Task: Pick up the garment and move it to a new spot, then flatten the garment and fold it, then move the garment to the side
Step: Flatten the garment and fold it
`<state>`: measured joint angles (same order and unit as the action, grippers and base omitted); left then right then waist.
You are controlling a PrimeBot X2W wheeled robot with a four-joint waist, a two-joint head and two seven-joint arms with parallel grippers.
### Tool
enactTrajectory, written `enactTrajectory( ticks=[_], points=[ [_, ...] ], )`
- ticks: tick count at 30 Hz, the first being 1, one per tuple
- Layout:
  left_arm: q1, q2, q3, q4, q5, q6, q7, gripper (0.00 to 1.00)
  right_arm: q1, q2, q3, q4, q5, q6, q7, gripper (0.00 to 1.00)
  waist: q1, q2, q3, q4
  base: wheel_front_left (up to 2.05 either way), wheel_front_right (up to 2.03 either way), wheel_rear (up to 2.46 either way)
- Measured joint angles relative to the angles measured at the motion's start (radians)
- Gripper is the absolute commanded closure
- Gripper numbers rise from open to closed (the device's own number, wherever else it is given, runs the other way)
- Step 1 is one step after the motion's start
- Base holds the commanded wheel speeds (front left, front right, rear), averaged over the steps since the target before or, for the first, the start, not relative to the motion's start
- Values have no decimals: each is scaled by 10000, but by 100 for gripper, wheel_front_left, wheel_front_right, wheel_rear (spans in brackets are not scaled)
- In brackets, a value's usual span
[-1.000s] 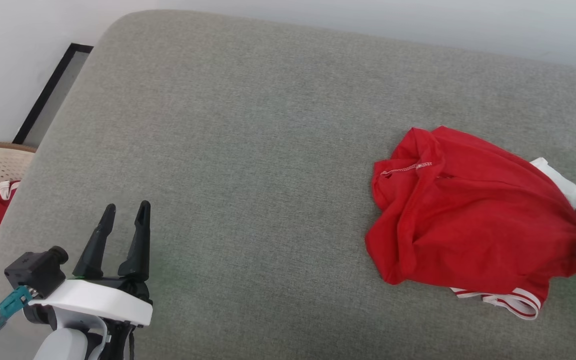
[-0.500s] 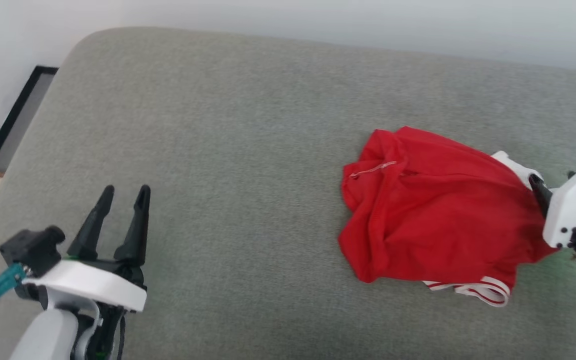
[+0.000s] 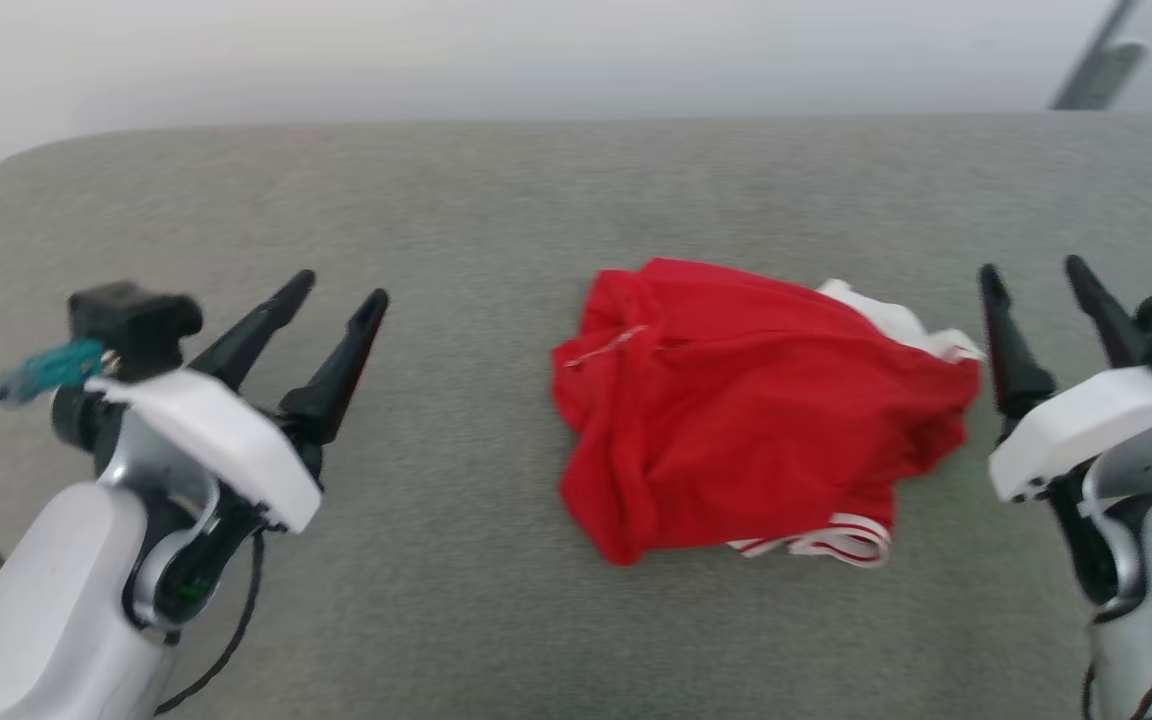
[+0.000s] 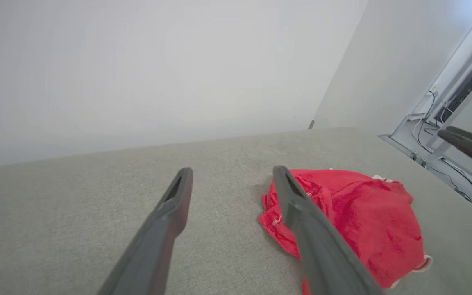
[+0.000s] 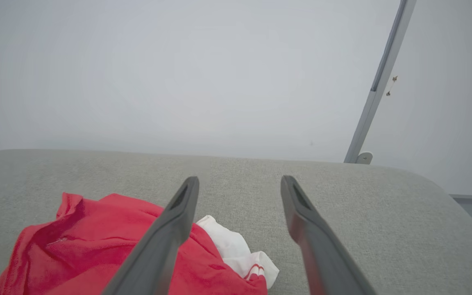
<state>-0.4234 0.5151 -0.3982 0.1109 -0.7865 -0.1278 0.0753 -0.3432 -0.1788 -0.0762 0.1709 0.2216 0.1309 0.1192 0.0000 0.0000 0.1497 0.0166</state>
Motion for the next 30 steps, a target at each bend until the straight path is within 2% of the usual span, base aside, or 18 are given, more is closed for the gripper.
enactTrajectory(
  ticks=[10, 16, 24, 30],
  points=[
    [-1679, -305, -1277, 989, -1110, 6, 3547, 0, 739, 940, 4, -537, -788, 0, -1559, 0, 0, 0, 67, -1365, 0, 0, 0],
    [-2266, -456, -2015, 1785, -1455, 334, 5683, 0, 1066, 1187, -94, -750, -905, 0, -1908, 0, 0, 0, 269, -1985, 0, 0, 0],
    [-2409, -738, -2560, 2732, -1565, 1101, 7225, 0, 1092, 1252, 169, -819, -589, 0, -2059, 0, 0, 0, 748, -2549, 0, 0, 0],
    [-2691, -876, -2941, 3653, -1231, 1101, 7344, 0, 1046, 1260, 389, -648, -355, 0, -2197, 0, 0, 0, 1119, -2706, 0, 0, 0]
  ],
)
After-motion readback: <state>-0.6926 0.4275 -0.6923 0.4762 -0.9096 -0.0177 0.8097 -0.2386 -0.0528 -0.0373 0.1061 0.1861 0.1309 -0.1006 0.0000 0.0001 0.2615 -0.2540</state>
